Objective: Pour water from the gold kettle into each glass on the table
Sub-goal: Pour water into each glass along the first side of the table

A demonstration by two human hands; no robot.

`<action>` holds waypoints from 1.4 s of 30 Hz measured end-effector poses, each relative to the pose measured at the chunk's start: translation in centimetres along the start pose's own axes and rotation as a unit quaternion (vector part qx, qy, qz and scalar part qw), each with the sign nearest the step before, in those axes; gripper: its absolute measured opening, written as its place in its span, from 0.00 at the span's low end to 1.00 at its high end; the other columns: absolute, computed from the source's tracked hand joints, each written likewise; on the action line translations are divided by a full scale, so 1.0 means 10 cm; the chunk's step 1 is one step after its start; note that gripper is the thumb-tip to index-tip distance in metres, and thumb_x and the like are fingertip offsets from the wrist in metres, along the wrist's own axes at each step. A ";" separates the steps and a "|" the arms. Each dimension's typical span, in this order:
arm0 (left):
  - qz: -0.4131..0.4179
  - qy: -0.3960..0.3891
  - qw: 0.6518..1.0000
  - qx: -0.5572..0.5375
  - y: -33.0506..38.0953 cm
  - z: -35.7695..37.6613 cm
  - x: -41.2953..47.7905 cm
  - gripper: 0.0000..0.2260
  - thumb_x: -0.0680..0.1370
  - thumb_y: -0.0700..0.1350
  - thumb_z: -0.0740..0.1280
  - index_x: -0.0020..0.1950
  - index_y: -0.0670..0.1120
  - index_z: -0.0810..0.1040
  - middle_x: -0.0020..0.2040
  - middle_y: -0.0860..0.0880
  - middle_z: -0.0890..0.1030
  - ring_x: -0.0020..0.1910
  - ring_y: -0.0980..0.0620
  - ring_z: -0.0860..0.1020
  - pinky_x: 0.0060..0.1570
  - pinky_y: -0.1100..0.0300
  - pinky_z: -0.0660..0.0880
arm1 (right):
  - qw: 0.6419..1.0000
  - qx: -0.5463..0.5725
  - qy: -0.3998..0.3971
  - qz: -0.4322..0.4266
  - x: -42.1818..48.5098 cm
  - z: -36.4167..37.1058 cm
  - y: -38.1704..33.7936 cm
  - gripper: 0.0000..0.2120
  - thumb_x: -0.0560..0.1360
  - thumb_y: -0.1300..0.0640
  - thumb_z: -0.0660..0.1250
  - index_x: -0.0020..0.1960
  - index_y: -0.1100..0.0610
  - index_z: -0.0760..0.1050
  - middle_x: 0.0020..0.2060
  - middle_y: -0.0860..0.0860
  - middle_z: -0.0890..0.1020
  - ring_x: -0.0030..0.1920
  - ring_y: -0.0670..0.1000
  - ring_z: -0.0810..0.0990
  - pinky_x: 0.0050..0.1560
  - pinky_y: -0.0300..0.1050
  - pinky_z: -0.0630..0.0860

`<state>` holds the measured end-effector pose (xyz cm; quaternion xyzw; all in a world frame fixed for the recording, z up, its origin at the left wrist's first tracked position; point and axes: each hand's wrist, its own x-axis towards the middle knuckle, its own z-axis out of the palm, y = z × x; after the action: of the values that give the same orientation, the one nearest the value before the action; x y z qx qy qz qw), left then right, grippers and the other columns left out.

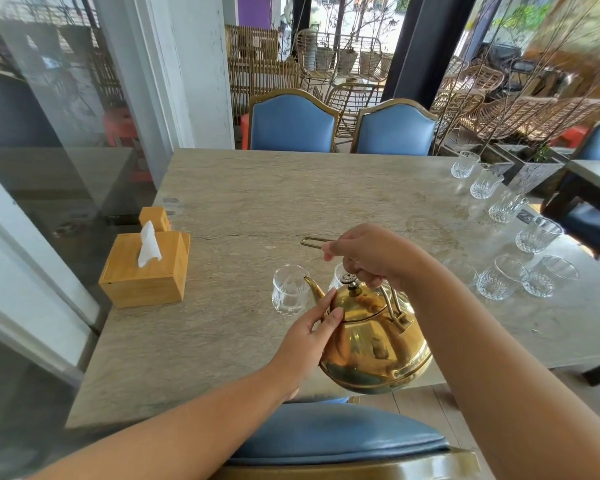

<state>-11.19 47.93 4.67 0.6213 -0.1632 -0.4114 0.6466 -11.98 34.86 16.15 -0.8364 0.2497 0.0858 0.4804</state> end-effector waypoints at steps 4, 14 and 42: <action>0.001 0.001 1.000 -0.002 -0.01 -0.01 0.00 0.18 0.80 0.51 0.60 0.69 0.62 0.68 0.52 0.64 0.76 0.49 0.65 0.76 0.49 0.65 0.77 | 1.000 -0.001 0.001 0.001 -0.01 0.01 0.00 0.12 0.78 0.55 0.62 0.50 0.64 0.77 0.25 0.51 0.68 0.21 0.46 0.61 0.20 0.35 0.59; -0.003 -0.003 1.000 -0.002 -0.06 -0.04 0.03 0.18 0.80 0.51 0.61 0.69 0.62 0.68 0.52 0.65 0.74 0.48 0.66 0.75 0.44 0.69 0.77 | 1.000 0.007 0.005 0.011 -0.01 0.03 -0.01 0.13 0.78 0.55 0.63 0.52 0.65 0.77 0.26 0.51 0.68 0.20 0.46 0.61 0.18 0.35 0.59; 0.097 -0.011 0.961 0.258 0.04 0.02 0.04 0.22 0.79 0.54 0.61 0.73 0.61 0.62 0.74 0.49 0.60 0.73 0.49 0.61 0.70 0.45 0.65 | 0.953 0.255 0.163 -0.032 -0.43 0.03 0.55 0.13 0.74 0.57 0.65 0.32 0.56 0.68 0.19 0.47 0.63 0.19 0.46 0.55 0.20 0.35 0.51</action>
<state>-10.96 47.46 4.91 0.7435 -0.3306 -0.2974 0.4995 -18.41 34.34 13.50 -0.6963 0.3110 -0.1338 0.6329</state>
